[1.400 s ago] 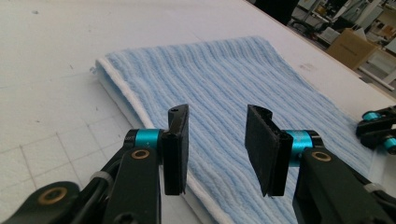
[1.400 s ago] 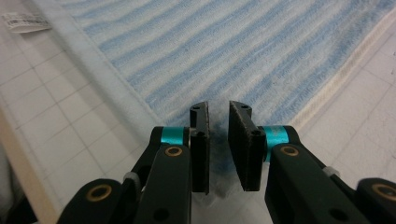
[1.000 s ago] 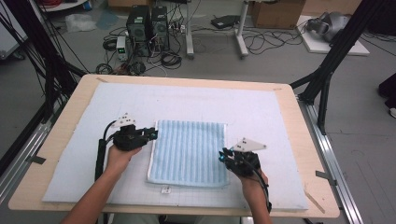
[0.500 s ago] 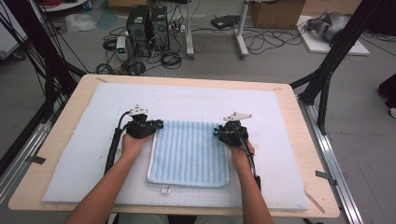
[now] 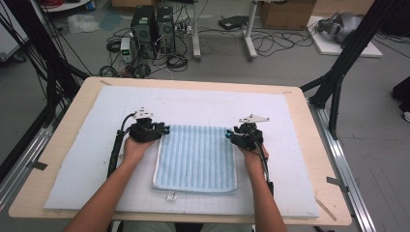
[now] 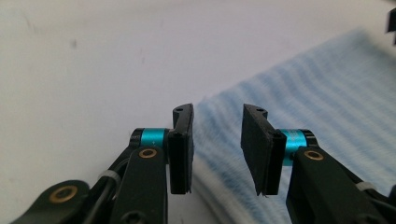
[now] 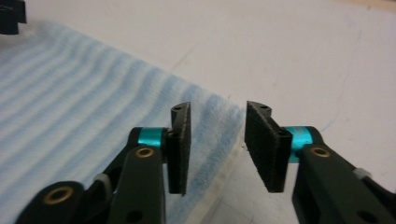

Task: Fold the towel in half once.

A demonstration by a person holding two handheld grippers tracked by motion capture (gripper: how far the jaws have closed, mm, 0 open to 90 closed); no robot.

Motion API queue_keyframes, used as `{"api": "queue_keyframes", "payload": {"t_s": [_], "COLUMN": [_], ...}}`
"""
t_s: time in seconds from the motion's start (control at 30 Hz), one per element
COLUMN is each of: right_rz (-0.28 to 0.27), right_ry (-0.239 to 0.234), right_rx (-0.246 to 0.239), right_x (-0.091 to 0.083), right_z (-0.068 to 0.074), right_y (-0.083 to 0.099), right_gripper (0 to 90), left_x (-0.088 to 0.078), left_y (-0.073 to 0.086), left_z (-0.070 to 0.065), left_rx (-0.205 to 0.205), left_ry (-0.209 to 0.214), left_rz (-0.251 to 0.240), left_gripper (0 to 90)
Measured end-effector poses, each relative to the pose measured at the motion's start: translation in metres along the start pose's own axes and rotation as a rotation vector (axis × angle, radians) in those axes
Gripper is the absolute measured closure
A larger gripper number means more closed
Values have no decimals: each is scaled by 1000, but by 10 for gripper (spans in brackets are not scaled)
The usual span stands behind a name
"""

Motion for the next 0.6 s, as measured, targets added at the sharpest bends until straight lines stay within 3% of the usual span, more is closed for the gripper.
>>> {"api": "queue_keyframes", "payload": {"t_s": [0.07,0.17,0.27,0.37,0.6], "right_rz": [-28,-37,-53,-69,-96], "right_ry": [-6,0,6,26,-4], "right_rx": [-22,-44,-60,-69,-71], "right_x": [-11,-24,-35,-45,-59], "right_z": [2,1,-1,-4,-8], "right_y": [-3,-1,3,5,12], "right_gripper": [513,372,245,98,99], "left_x": [-7,-20,-27,-32,-39], "left_y": [-5,-18,-24,-26,-25], "left_z": [-4,-11,-15,-20,-23], "left_rx": [34,-10,-42,-8,-1], "left_ry": [33,85,89,81,129], "left_rz": [-33,-111,-149,-155,-138], "left_gripper": [585,498,349,204,187]}}
Point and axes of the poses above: each handheld gripper's, and its own axes: x roughly forward along the jaws, y roughly out of its underside, z roughly to its left, the point moved 6 cm from there along x, roughly forward along the jaws, and after that the axes turned 8 degrees about -x, right-handed, at the moved point
